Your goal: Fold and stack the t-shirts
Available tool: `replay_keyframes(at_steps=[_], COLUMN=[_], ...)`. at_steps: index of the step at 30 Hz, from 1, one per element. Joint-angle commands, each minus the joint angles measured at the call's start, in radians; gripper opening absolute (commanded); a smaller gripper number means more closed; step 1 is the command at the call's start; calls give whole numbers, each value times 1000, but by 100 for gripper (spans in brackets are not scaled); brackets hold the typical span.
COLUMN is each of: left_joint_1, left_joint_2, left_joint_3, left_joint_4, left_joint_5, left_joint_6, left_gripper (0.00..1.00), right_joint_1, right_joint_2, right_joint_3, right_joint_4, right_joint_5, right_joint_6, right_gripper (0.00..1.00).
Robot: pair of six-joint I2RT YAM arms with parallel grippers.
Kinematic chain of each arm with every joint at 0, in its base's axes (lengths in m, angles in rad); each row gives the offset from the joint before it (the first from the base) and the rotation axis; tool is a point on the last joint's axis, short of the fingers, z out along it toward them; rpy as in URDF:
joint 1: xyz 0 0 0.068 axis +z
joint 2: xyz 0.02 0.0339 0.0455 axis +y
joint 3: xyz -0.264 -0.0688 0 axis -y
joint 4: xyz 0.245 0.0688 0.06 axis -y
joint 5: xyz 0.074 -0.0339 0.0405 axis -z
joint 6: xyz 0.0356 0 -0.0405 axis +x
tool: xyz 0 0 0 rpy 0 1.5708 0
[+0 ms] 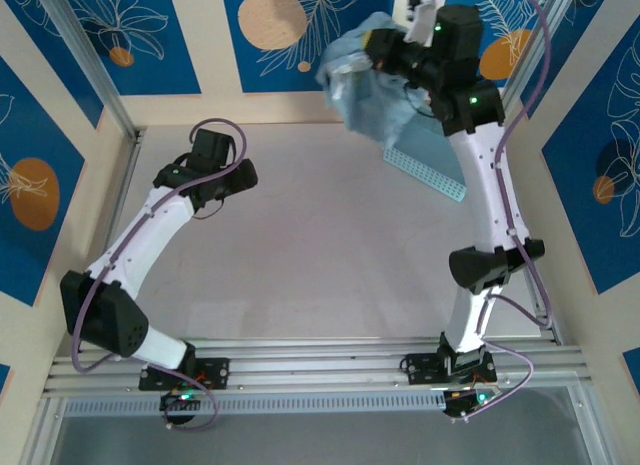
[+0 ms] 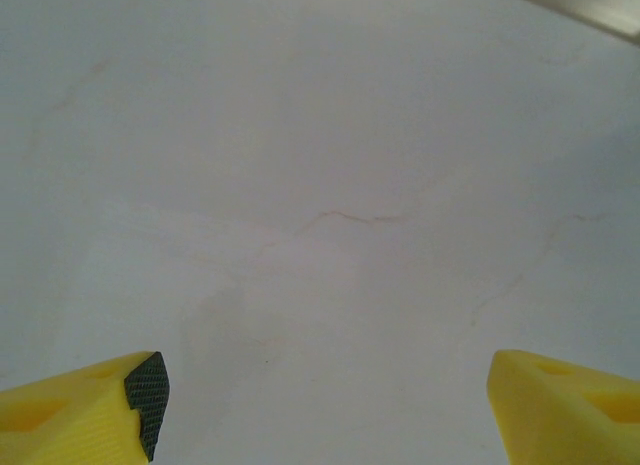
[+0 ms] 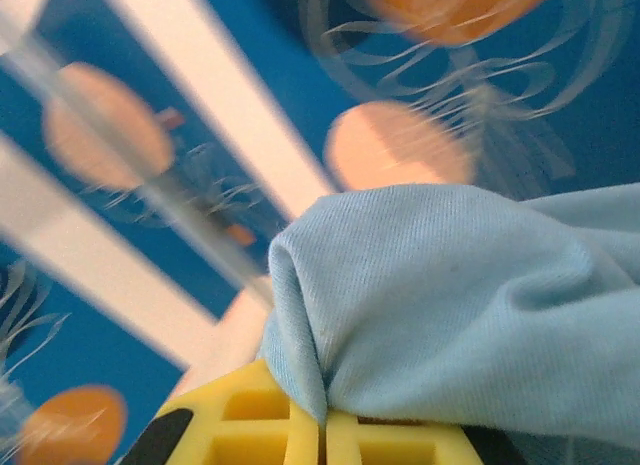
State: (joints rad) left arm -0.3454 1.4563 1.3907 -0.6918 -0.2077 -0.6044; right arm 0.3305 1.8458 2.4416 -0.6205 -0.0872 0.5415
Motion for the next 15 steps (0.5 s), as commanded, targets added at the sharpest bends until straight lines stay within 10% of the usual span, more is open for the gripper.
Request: replay_keyframes(at_steps=[1, 9, 13, 15], left_joint_1=[-3, -2, 0, -1], left_joint_2=[-74, -194, -206, -202], left_joint_3=[-14, -100, -150, -176], left_joint_4=[-34, -52, -68, -68], left_joint_5=[-132, -215, -145, -93], left_joint_6=[-16, -53, -71, -84], left_gripper=[84, 86, 85, 85], right_joint_1=[79, 150, 129, 93], right_joint_2=[-44, -24, 10, 4], right_joint_3=[-132, -504, -627, -708], right_joint_4=[45, 2, -70, -53], right_joint_5=[-2, -10, -37, -34], right_joint_6=[16, 106, 136, 154], right_gripper=[0, 0, 60, 69])
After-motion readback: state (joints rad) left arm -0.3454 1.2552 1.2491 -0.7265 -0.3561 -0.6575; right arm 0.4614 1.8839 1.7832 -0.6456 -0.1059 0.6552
